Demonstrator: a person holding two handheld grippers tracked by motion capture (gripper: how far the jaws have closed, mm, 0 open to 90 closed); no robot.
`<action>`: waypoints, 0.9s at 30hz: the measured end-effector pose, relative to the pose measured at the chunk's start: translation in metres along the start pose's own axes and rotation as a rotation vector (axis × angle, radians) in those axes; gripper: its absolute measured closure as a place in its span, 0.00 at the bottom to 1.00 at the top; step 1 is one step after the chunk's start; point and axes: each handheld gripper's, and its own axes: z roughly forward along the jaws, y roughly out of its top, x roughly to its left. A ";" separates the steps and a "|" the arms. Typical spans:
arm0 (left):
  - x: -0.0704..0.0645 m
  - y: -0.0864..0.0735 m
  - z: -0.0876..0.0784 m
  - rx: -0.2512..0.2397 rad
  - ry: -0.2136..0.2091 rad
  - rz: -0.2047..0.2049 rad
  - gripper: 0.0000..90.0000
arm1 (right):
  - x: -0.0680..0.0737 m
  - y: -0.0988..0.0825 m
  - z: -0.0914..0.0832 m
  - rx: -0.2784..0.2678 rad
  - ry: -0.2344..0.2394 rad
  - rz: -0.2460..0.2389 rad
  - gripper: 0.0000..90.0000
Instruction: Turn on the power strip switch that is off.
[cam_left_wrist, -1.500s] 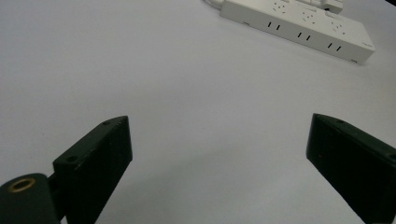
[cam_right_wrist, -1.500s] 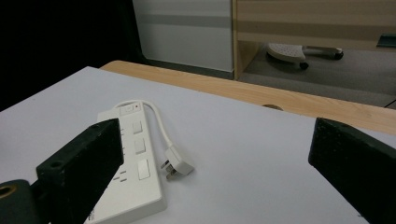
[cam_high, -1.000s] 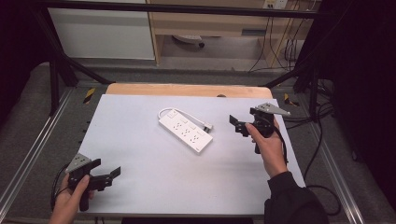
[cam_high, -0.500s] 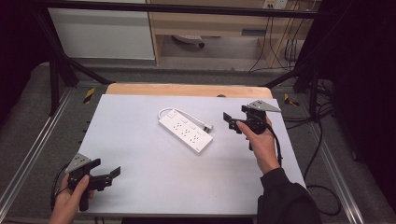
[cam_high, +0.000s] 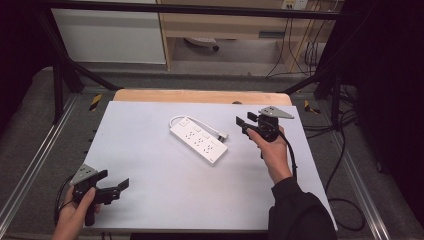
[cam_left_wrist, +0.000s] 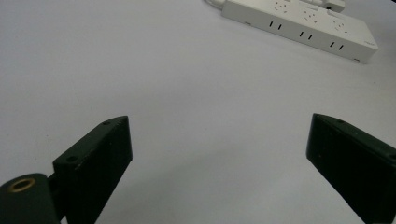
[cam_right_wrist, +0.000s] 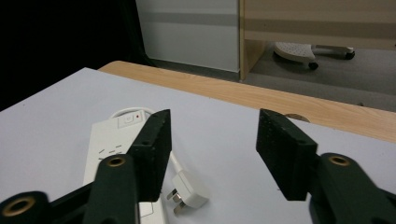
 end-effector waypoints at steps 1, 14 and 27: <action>0.000 0.000 0.000 0.000 0.000 0.000 0.08 | 0.001 0.000 0.001 -0.001 0.000 -0.002 0.56; 0.000 0.000 0.000 -0.001 0.001 0.005 0.08 | 0.008 -0.004 0.016 0.008 0.006 -0.036 0.82; 0.000 0.000 0.000 0.001 0.003 0.007 0.08 | 0.018 -0.008 0.031 0.024 0.036 -0.068 0.96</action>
